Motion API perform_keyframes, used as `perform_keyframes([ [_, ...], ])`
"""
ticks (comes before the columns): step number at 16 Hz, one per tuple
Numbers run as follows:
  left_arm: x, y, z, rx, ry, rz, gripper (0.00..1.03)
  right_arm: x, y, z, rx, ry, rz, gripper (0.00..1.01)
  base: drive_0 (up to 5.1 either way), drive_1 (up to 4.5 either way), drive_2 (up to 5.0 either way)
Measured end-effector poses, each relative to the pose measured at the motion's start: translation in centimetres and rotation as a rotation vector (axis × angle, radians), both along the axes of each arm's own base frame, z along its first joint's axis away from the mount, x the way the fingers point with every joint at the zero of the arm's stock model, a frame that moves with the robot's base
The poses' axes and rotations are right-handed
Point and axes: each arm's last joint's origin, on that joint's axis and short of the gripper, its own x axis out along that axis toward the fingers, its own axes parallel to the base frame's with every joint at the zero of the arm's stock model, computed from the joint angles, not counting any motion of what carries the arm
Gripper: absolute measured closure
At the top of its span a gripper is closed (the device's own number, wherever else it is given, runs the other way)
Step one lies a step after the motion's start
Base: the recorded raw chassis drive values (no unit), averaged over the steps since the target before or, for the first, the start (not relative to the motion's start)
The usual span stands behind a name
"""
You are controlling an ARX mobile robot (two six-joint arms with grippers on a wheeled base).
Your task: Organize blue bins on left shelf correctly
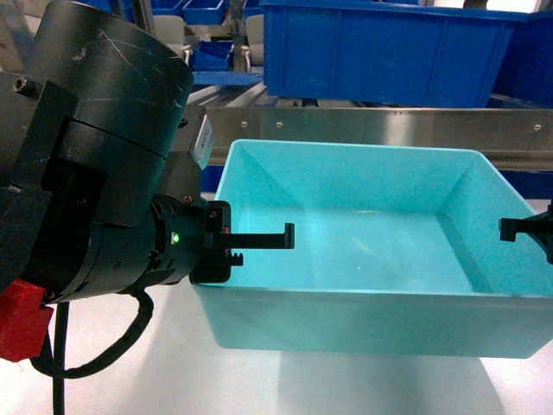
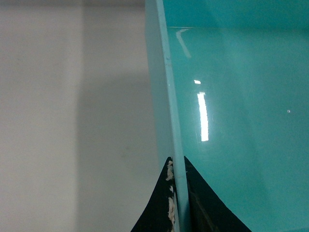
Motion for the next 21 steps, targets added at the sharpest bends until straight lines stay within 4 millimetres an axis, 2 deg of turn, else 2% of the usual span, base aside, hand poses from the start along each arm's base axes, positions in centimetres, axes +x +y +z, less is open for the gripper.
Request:
perform_keyframes([
  [21, 0.0, 0.02, -0.01, 0.0, 0.001, 0.0, 1.01, -0.03, -0.02, -0.04, 0.0, 0.003, -0.001, 0.99, -5.0, 2.44, 2.4],
])
